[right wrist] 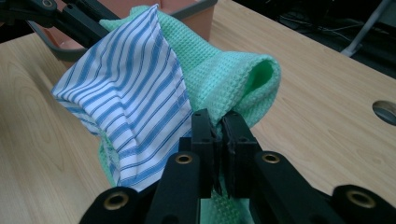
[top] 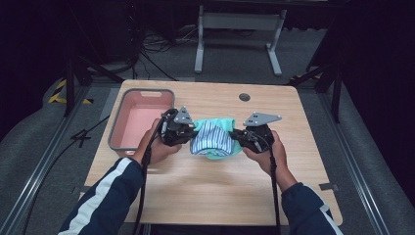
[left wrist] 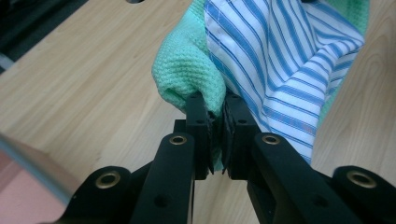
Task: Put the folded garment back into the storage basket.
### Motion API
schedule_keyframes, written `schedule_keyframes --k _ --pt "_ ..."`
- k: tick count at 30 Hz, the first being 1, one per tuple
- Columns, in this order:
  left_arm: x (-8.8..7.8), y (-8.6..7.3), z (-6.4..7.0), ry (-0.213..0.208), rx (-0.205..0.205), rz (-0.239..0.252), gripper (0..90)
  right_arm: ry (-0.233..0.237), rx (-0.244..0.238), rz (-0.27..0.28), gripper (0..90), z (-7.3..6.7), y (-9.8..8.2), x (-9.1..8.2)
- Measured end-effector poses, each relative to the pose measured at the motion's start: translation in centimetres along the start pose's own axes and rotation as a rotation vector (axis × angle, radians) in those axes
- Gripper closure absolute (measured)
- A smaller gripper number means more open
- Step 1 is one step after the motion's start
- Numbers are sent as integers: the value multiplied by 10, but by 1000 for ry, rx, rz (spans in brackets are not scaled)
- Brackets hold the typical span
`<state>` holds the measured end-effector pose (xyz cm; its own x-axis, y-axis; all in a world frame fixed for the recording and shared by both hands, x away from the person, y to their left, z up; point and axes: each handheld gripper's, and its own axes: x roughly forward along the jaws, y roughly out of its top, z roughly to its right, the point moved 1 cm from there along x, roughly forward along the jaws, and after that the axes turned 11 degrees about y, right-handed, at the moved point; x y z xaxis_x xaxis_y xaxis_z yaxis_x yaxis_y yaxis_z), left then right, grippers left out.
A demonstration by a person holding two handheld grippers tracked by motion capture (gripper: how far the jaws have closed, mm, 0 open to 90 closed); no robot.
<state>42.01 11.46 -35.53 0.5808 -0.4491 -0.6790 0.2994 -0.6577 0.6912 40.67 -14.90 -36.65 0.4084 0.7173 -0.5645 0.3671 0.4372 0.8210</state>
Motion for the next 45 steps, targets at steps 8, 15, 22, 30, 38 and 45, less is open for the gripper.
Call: schedule_keyframes --k 8,15,22,30,38,45 --pt "-18 -5 -17 44 -15 4 827 21 -12 3 845 -4 18 12" --pt "-31 -15 -30 72 -53 22 827 35 -31 15 844 -9 36 22" --pt "-48 -24 -43 110 -85 30 828 52 -54 21 844 -18 56 36" --pt "-66 -36 -57 153 -99 27 827 81 -71 31 844 -27 75 57" --pt "-79 -50 -69 197 -115 11 827 96 -80 29 843 -37 88 77" --pt "-89 -61 -79 237 -122 8 828 111 -93 30 843 -49 102 92"
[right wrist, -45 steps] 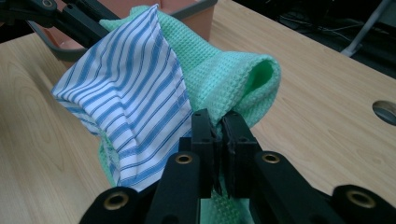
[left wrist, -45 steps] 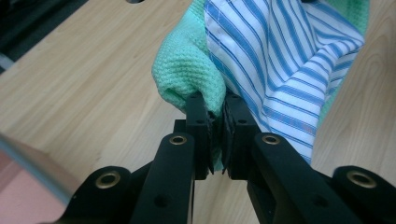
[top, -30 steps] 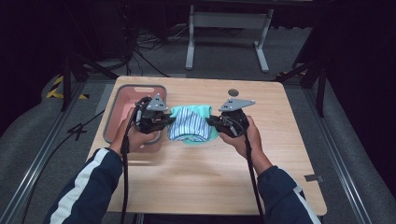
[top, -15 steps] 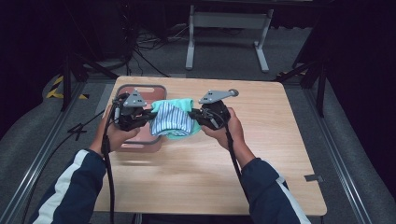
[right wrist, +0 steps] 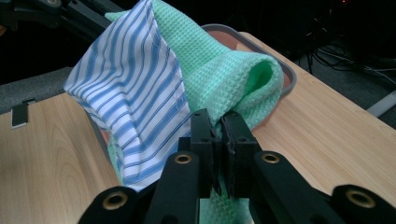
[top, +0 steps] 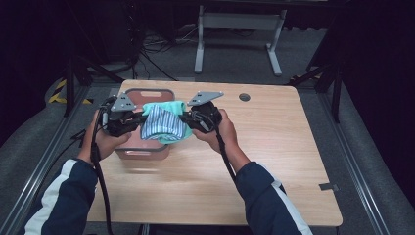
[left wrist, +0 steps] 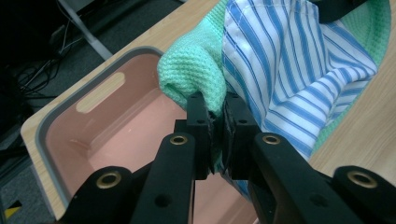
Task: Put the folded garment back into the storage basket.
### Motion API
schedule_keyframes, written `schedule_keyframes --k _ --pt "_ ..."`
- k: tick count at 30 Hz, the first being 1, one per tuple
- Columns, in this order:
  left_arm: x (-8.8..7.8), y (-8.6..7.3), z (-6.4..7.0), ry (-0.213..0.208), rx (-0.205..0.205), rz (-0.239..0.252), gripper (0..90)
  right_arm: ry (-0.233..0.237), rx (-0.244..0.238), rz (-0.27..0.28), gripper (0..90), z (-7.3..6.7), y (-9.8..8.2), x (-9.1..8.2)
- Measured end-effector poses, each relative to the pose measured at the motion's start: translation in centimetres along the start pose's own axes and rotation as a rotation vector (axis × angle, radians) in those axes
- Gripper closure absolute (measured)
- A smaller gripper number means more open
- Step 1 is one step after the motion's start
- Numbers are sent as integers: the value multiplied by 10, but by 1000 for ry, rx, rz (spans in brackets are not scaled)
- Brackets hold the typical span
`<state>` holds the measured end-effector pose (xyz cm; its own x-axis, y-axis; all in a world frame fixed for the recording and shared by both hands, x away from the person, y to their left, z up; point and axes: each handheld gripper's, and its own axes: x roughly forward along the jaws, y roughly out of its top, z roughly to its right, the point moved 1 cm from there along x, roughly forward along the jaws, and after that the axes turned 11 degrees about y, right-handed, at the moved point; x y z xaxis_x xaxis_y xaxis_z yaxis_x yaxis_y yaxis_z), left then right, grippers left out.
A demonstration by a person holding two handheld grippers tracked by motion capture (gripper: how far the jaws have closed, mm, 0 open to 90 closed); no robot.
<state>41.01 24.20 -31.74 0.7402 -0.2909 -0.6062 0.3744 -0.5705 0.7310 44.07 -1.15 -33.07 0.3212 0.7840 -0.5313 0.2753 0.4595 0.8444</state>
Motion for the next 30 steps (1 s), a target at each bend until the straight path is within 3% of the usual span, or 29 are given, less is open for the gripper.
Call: schedule_keyframes --k 11,23,30 --pt "-10 -15 -23 50 -21 -24 828 28 -18 -11 843 -10 17 33" --pt "-4 -31 -33 79 -59 -43 828 46 -23 -37 843 -16 20 60" --pt "-1 -39 -35 98 -58 -59 828 53 -25 -59 843 -17 20 74"
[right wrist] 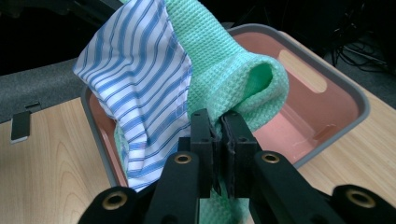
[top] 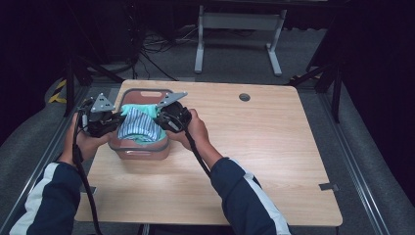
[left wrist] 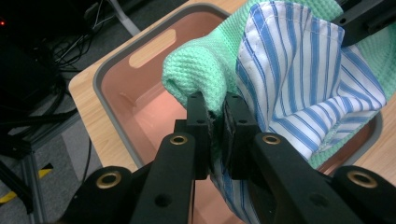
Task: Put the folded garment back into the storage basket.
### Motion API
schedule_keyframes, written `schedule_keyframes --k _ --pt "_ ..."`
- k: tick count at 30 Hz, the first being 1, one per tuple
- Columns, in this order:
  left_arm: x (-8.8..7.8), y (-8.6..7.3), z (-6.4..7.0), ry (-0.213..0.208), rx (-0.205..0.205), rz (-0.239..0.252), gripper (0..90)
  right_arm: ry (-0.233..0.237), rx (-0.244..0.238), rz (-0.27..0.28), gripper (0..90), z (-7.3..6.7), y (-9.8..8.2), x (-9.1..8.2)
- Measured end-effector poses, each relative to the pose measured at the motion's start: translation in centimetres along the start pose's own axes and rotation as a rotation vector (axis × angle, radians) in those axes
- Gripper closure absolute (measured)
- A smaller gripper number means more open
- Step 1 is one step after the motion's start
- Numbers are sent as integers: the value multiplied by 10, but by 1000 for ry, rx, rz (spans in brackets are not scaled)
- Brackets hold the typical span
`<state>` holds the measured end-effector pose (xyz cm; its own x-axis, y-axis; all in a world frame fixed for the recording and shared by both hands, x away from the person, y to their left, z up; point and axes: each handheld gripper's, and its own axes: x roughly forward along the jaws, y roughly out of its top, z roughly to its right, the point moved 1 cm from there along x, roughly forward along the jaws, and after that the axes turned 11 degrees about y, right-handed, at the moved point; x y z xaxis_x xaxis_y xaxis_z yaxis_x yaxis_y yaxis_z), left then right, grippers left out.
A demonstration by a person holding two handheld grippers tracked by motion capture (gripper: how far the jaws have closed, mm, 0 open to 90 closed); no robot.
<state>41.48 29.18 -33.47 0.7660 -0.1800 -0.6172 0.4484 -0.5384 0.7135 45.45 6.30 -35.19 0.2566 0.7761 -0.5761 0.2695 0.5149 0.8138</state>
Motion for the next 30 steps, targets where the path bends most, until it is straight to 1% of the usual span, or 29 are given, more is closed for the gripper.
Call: schedule_keyframes --k 2,3,4,6,8,9,10,11,13,14,15,16,17,18,19,20,22,23,24,25,27,28,29,30 --pt "3 -3 0 0 3 -21 827 1 3 -11 842 1 -1 5" --pt "3 -3 0 0 3 -21 827 1 4 -14 842 1 -1 7" --pt "9 -7 1 -4 5 -33 827 2 9 -20 841 2 -2 10" --pt "13 -10 1 -2 9 -42 827 1 10 -32 840 4 -3 16" --pt "15 -11 2 -4 3 -48 827 -3 1 -56 839 5 -4 22" --pt "20 -13 1 -4 3 -53 826 -4 2 -66 838 6 -5 25" --pt "20 -13 1 -4 3 -53 826 -4 2 -66 838 6 -5 25" --pt "24 -14 0 -1 5 -67 826 2 8 -77 835 7 -6 30" --pt "26 -16 0 -8 -1 -71 822 3 10 -85 830 8 -7 35" --pt "28 -16 0 -11 -4 -82 822 3 10 -85 830 8 -7 35" --pt "31 -18 0 -10 -8 -69 814 5 11 -90 826 8 -7 36" --pt "32 -18 0 -2 -4 -82 806 3 14 -97 822 9 -8 38" --pt "34 -19 0 -1 -9 -76 798 1 15 -102 816 9 -9 39" --pt "36 -19 -1 2 -12 -81 786 -2 17 -107 808 9 -9 40" --pt "36 -19 -1 5 -16 -90 755 -8 15 -118 792 10 -9 41" --pt "37 -20 -1 7 -23 -84 725 -9 15 -126 778 10 -10 42" --pt "36 -20 -1 -1 -23 -95 708 -15 19 -135 760 10 -10 42" --pt "36 -20 -1 7 -28 -87 689 -15 18 -139 757 10 -10 41" --pt "35 -19 1 2 -27 -81 674 -20 10 -146 739 10 -10 41" --pt "33 -18 2 1 -17 -72 669 -29 6 -153 707 9 -11 41" --pt "27 -15 9 7 -1 -63 634 -36 6 -165 679 8 -11 40" --pt "25 -14 11 4 0 -46 622 -40 0 -168 658 8 -12 40" --pt "25 -14 11 4 0 -46 620 -42 0 -170 637 7 -13 39" --pt "21 -12 16 3 3 -36 603 -43 6 -171 616 7 -13 37"
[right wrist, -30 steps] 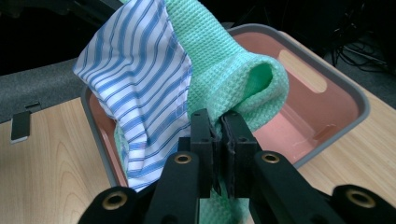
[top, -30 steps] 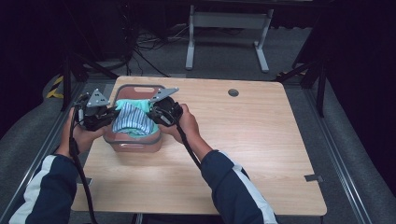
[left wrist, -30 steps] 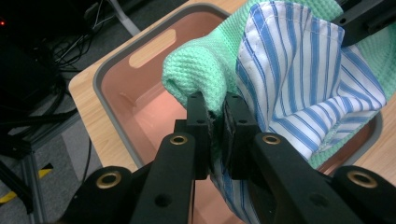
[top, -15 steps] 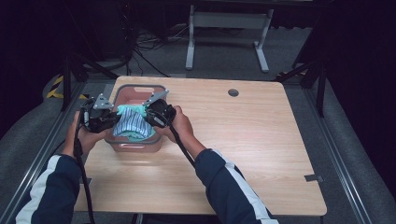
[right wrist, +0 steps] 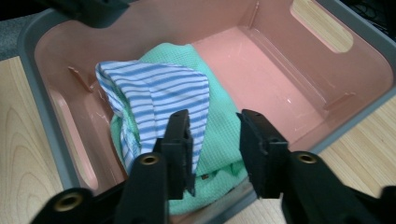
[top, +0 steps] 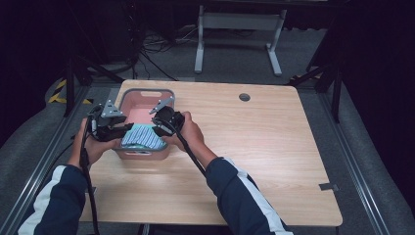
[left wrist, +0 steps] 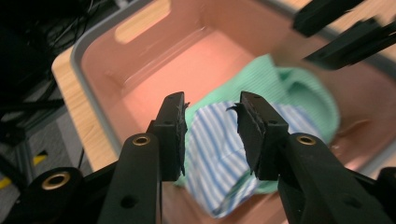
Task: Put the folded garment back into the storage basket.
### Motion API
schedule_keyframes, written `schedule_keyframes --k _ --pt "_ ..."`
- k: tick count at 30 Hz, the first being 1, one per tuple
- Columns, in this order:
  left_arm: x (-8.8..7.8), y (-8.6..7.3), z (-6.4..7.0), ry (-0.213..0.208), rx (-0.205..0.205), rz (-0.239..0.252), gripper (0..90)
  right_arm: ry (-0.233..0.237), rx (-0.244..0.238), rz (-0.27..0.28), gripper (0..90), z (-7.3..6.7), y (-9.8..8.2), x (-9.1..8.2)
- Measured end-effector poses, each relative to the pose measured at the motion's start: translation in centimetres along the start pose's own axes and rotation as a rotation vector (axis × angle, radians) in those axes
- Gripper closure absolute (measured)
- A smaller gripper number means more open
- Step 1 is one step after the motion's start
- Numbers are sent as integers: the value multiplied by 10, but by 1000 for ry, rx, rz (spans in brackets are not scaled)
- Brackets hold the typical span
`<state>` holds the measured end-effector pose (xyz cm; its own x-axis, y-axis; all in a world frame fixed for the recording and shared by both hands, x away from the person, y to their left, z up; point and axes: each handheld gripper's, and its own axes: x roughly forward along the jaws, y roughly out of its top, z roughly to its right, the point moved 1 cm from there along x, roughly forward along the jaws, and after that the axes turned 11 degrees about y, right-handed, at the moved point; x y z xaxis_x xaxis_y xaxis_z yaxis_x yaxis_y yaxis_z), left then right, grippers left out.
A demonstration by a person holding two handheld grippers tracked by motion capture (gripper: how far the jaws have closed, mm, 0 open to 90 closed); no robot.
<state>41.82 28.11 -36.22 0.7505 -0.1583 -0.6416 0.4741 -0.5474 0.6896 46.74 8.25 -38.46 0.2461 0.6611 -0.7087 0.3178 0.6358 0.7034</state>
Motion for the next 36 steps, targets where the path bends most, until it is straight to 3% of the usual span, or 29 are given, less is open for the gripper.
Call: schedule_keyframes --k 6,11,13,14,22,26,36 --pt "-4 1 9 -3 -15 27 513 -29 14 1 501 0 -4 -9" --pt "-10 3 20 -15 -1 43 451 -62 1 7 432 -1 -6 -19" --pt "-14 6 23 -13 28 49 437 -87 -7 19 406 1 -8 -26" --pt "-17 7 27 -21 14 66 409 -103 -8 22 382 3 -11 -32" --pt "-25 13 41 -41 7 100 306 -119 -7 20 336 11 -26 -54" --pt "-26 14 48 -55 -15 113 269 -134 -21 24 321 13 -36 -69" --pt "-36 18 71 -60 18 129 215 -175 -29 -6 290 12 -71 -109"
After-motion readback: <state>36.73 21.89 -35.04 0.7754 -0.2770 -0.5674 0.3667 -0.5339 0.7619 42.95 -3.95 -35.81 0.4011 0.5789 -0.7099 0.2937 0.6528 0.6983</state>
